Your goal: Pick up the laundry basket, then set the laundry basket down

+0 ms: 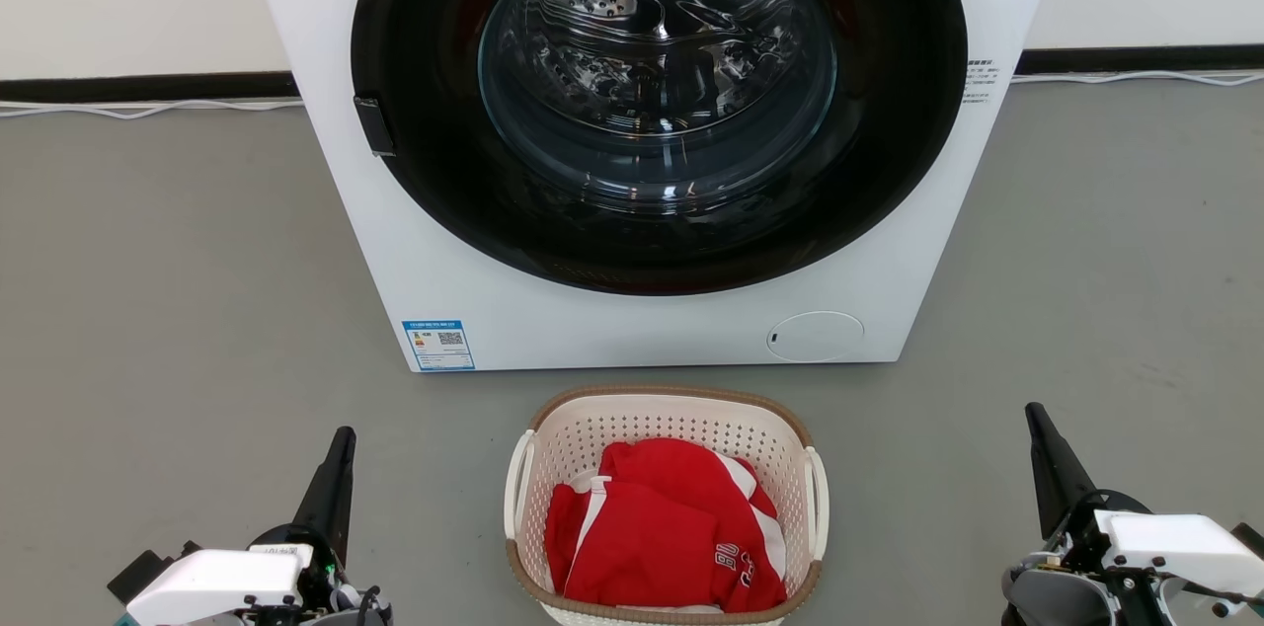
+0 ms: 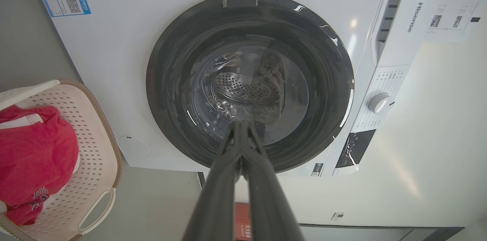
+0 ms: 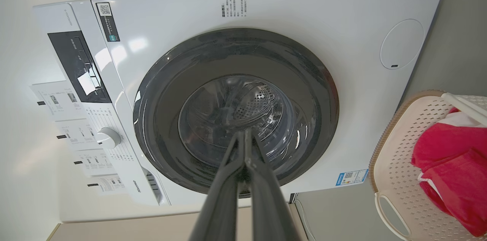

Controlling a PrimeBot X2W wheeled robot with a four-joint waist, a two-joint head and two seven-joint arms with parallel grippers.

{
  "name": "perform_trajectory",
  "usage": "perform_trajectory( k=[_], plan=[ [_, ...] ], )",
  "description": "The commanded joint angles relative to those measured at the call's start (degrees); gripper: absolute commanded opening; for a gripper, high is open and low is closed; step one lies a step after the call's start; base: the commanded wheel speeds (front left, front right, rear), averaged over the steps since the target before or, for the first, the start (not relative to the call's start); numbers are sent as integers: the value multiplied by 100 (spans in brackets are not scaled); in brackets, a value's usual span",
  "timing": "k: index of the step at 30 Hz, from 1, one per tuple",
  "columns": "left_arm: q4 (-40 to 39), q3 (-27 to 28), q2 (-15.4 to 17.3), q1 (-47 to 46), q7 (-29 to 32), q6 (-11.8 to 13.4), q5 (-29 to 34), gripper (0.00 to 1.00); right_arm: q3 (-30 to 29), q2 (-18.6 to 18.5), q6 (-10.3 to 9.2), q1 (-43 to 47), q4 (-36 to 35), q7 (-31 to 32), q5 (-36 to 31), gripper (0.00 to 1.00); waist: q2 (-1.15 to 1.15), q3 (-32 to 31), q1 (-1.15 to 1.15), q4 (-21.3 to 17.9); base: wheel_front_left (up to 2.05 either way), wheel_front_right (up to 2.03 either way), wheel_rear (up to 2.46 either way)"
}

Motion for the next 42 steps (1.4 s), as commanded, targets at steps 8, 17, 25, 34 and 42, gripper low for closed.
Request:
perform_trajectory(
  k=[8, 17, 25, 34, 42],
  plan=[
    [-168, 170, 78, -319, 34, -83, -29, 0, 108, -23, 42, -233, -166, 43, 40, 0, 0, 0, 0, 0, 0, 0, 0],
    [-168, 170, 78, -319, 34, -83, -29, 0, 108, -23, 42, -233, -166, 43, 40, 0, 0, 0, 0, 0, 0, 0, 0],
    [74, -37, -12, 26, -69, 8, 7, 100, 46, 6, -1, 50, 26, -65, -28, 100, 0, 0, 5, 0, 0, 0, 0],
    [79, -144, -3, 17, -222, 1, 41, 100, 124, -1, 2, 80, -38, -222, -168, 100, 0, 7, 0, -2, 0, 0, 0],
    [129, -257, 34, -14, -363, -5, 232, 100, 93, -9, 5, 82, -86, -356, -707, 100, 0, 10, 0, -1, 0, 0, 0]
  ],
)
